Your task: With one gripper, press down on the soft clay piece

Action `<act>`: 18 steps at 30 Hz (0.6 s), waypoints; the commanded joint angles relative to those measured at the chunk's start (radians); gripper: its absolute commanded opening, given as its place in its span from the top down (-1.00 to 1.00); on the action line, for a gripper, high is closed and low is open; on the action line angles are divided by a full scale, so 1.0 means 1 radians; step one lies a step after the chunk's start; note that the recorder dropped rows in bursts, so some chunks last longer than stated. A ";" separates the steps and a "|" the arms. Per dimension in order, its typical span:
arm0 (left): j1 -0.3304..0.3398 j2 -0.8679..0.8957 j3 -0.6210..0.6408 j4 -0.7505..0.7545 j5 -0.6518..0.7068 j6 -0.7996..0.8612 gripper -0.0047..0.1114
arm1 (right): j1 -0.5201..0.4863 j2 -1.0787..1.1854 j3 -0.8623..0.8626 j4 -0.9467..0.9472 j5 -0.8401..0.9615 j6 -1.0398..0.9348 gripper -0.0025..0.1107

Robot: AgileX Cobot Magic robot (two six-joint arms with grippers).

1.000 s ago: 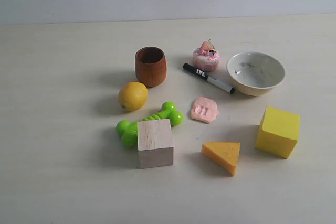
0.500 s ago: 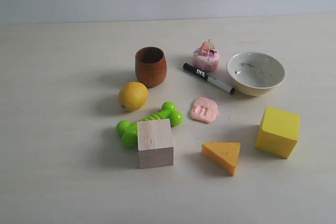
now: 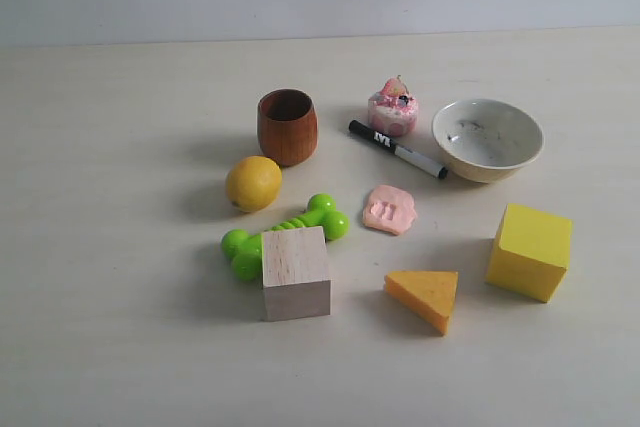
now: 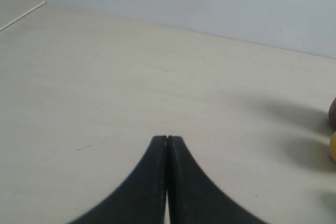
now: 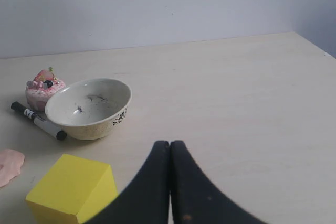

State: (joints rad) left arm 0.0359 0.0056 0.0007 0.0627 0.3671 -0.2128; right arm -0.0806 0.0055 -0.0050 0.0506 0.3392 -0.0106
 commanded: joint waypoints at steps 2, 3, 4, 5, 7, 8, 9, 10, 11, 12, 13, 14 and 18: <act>-0.006 -0.006 -0.001 0.001 -0.007 -0.002 0.92 | -0.006 -0.006 0.005 -0.002 -0.012 -0.004 0.96; -0.006 -0.006 -0.001 0.001 -0.007 -0.002 0.92 | -0.006 -0.006 0.005 -0.002 -0.012 -0.004 0.96; -0.006 -0.006 -0.001 0.001 -0.007 -0.002 0.92 | -0.006 -0.006 0.005 -0.002 -0.012 -0.004 0.96; -0.006 -0.006 -0.001 0.001 -0.007 -0.002 0.92 | -0.006 -0.006 0.005 0.004 -0.012 -0.004 0.96; -0.006 -0.006 -0.001 0.001 -0.007 -0.002 0.92 | -0.006 -0.006 0.005 0.003 -0.017 -0.004 0.96; -0.006 -0.006 -0.001 0.001 -0.007 -0.002 0.92 | -0.006 -0.006 0.005 0.003 -0.018 -0.004 0.96; -0.006 -0.006 -0.001 0.001 -0.007 -0.002 0.92 | -0.006 -0.006 0.005 0.003 -0.019 -0.004 0.96; -0.006 -0.006 -0.001 0.001 -0.007 -0.002 0.92 | -0.006 -0.006 0.005 0.003 -0.019 -0.004 0.96; -0.006 -0.006 -0.001 0.001 -0.007 -0.002 0.92 | -0.006 -0.006 0.005 0.003 -0.019 -0.004 0.96; -0.006 -0.006 -0.001 0.001 -0.007 -0.002 0.92 | -0.006 -0.006 0.005 0.003 -0.019 -0.004 0.96; -0.006 -0.006 -0.001 0.001 -0.007 -0.002 0.92 | -0.006 -0.006 0.005 0.003 -0.019 -0.004 0.96; -0.006 -0.006 -0.001 0.001 -0.007 -0.002 0.92 | -0.006 -0.006 0.005 0.003 -0.019 -0.004 0.96; -0.006 -0.006 -0.001 0.001 -0.007 -0.002 0.92 | -0.006 -0.006 0.005 -0.003 -0.019 -0.004 0.96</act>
State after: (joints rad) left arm 0.0359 0.0056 0.0007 0.0627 0.3671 -0.2128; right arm -0.0806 0.0055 -0.0050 0.0506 0.3355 -0.0106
